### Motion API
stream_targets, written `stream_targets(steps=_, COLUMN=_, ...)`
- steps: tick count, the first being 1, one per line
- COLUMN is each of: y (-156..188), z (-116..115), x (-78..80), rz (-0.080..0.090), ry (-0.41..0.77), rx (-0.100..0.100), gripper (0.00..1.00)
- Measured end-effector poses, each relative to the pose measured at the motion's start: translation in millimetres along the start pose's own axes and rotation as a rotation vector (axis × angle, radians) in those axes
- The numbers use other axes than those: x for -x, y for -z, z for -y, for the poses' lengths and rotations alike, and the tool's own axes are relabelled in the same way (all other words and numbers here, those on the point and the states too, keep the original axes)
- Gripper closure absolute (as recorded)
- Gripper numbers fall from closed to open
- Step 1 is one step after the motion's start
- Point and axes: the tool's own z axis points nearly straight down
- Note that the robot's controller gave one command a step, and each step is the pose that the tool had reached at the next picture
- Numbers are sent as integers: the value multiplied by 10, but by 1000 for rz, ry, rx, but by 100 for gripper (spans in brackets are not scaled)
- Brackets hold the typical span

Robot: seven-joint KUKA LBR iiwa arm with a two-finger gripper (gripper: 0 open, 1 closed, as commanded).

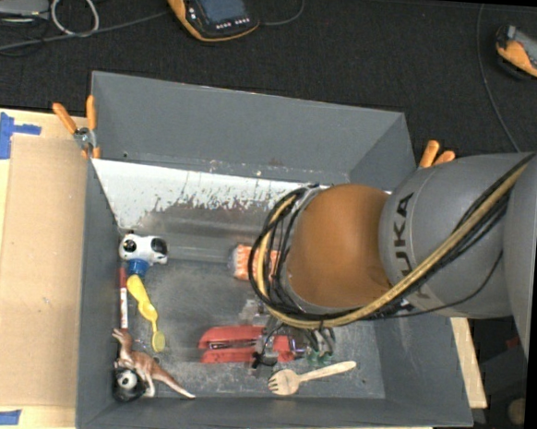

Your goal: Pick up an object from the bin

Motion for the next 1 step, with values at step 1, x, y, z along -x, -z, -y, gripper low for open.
stream_targets(steps=1, y=686, z=-88, x=-71, rz=3, ry=116, rx=3, gripper=100)
